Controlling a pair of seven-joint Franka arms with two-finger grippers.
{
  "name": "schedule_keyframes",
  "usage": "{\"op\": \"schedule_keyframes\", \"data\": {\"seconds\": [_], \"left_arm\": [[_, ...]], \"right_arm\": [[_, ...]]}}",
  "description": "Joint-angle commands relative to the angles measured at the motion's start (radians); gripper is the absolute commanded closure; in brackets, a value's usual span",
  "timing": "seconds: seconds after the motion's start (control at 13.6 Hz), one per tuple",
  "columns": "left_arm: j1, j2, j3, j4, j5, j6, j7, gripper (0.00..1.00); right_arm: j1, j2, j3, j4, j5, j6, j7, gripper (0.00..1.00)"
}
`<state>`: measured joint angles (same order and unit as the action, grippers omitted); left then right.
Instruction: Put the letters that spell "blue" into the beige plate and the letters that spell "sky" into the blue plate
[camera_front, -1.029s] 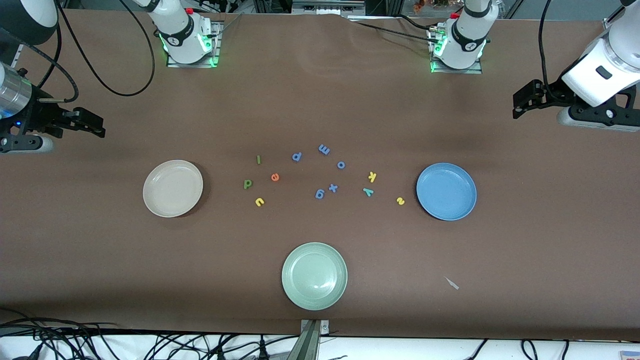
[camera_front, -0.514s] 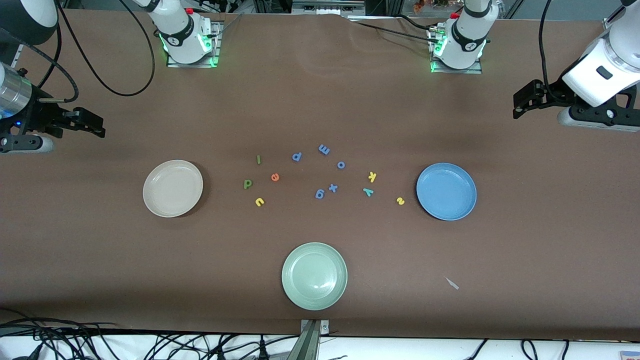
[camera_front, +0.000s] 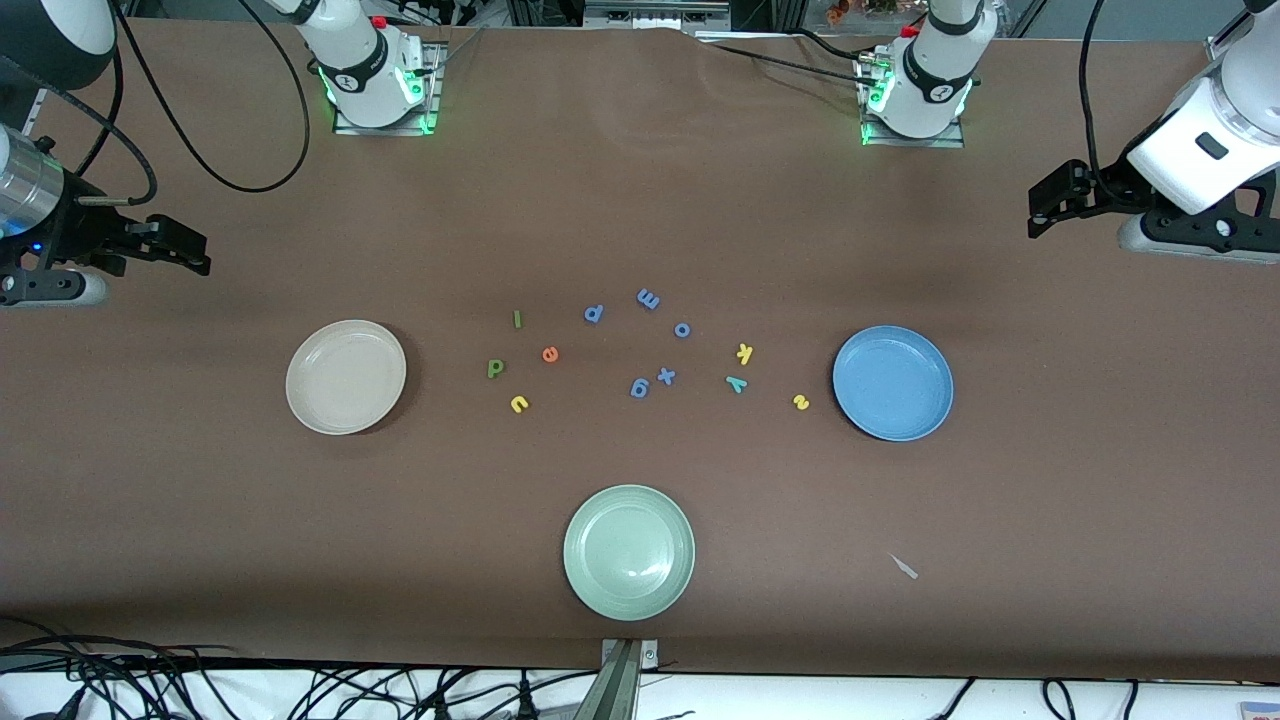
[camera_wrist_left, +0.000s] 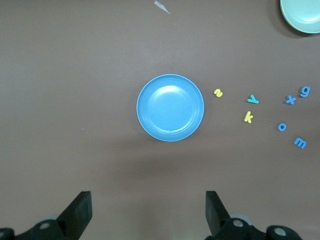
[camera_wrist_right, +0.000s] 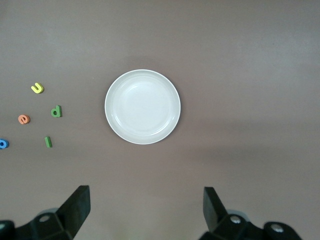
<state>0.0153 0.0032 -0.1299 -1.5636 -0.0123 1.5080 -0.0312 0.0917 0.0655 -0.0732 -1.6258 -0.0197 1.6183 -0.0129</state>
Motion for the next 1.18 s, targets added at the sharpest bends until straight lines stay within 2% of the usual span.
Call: {"op": "schedule_keyframes", "data": {"seconds": [0.0, 0.81, 1.1], "left_arm": [[0.006, 0.012, 0.001, 0.030, -0.006, -0.020, -0.003, 0.00], [0.006, 0.024, 0.003, 0.025, 0.023, -0.012, 0.013, 0.00], [0.003, 0.093, 0.001, 0.027, 0.017, -0.025, 0.028, 0.00]], "right_arm": [[-0.001, -0.009, 0.004, -0.002, -0.008, -0.009, -0.007, 0.00], [-0.001, -0.007, 0.004, 0.003, -0.008, -0.009, -0.007, 0.00], [-0.001, -0.003, 0.004, 0.006, -0.005, 0.000, -0.007, 0.00]]}}
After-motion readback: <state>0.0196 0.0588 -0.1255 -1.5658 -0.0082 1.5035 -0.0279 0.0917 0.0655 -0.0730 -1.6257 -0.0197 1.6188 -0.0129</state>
